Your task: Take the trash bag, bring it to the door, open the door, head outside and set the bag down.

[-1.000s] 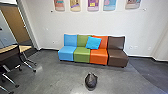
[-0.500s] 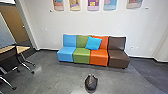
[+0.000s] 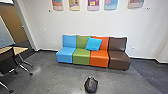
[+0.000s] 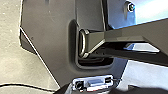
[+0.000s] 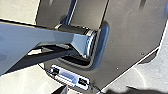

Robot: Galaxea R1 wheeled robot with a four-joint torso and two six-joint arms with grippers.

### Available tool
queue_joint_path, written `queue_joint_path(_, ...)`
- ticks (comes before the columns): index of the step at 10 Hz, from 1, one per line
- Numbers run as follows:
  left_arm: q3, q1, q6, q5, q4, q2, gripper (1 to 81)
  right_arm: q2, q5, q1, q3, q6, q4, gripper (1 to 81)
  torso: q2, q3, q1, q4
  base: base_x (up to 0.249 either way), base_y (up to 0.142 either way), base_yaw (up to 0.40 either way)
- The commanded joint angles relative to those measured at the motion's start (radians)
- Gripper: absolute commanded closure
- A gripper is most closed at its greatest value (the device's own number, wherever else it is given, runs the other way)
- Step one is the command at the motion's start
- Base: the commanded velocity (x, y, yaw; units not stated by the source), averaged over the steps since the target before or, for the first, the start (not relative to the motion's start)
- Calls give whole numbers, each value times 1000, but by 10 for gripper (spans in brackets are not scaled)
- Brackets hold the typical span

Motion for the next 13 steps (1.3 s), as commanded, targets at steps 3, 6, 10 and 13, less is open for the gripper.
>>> queue_joint_path(3,9,-15,3,70,9,3,10,-6,-71,29,6,-4,-8,10,0,0,0,0,136,0,0)
queue_joint_path(6,6,-15,3,67,9,3,10,-4,-71,30,3,-4,-8,10,0,0,0,0,137,-43,0)
queue_joint_path(10,6,-15,3,65,9,3,10,-4,-71,30,3,-4,-8,10,0,0,0,0,139,-68,0)
queue_joint_path(13,6,-15,3,65,9,3,10,-4,-71,32,3,-4,-8,10,0,0,0,0,139,-68,0)
